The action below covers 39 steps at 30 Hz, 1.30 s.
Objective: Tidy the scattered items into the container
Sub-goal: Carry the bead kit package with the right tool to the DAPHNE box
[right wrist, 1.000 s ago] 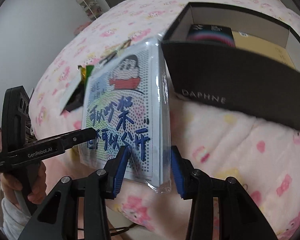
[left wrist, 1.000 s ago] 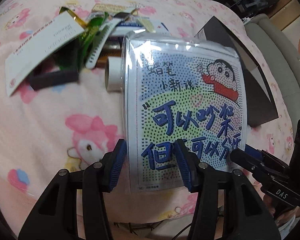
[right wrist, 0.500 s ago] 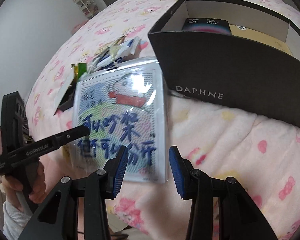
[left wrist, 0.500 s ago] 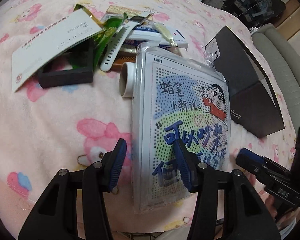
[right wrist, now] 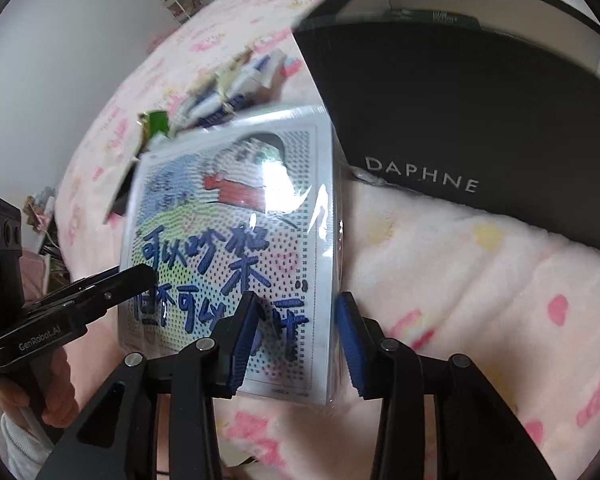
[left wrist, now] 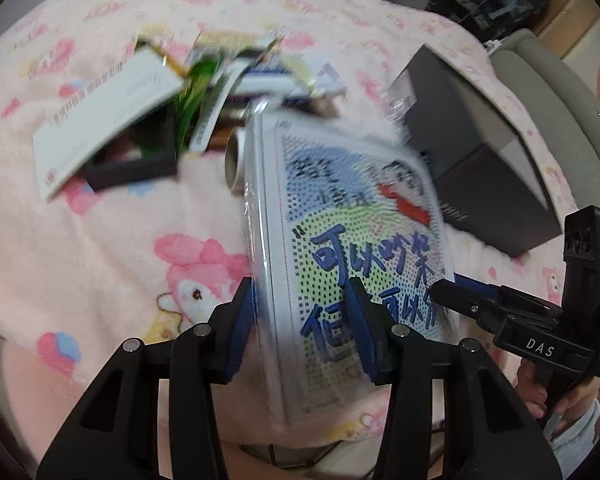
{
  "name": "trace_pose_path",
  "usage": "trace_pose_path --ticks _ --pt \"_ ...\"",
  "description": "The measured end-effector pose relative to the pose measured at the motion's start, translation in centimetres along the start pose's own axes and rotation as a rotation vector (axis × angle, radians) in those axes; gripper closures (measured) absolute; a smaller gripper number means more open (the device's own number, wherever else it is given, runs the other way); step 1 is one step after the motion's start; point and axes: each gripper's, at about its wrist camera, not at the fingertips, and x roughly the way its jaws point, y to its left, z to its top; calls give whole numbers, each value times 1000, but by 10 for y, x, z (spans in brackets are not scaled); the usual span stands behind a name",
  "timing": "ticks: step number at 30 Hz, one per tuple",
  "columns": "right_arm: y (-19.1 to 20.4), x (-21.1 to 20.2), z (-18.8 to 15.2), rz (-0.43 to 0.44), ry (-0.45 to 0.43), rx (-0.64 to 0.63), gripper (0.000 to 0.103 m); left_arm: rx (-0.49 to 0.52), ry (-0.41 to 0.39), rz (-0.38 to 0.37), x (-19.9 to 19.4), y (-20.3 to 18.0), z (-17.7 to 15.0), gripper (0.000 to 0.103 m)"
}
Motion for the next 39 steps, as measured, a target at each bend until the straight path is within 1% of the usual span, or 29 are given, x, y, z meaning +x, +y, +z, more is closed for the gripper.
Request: trace_pose_path --ticks 5,13,17,20,22,26,31,33,35,39 --pt "11 -38 -6 33 -65 -1 67 47 -49 -8 -38 -14 3 56" --pt "19 -89 0 72 -166 -13 67 78 -141 -17 -84 -41 11 56" --pt "20 -111 8 79 -222 -26 67 108 -180 -35 -100 -59 21 56" --pt "12 -132 14 60 -275 -24 67 141 -194 -63 -103 -78 30 56" --pt "3 -145 17 47 -307 -15 67 167 -194 -87 -99 -92 39 56" --pt "-23 -168 24 -9 -361 22 67 243 -164 -142 -80 -129 65 56" --pt "-70 -190 32 -82 -405 96 67 346 -133 -178 -49 -184 91 56" --pt "-90 -194 38 -118 -410 120 67 374 -114 -191 -31 -205 101 56" --pt "-110 -193 46 -147 -404 143 67 406 -85 -188 -7 -224 111 56" --pt "-151 -185 63 -201 -389 194 67 414 -22 -193 31 -244 128 56"
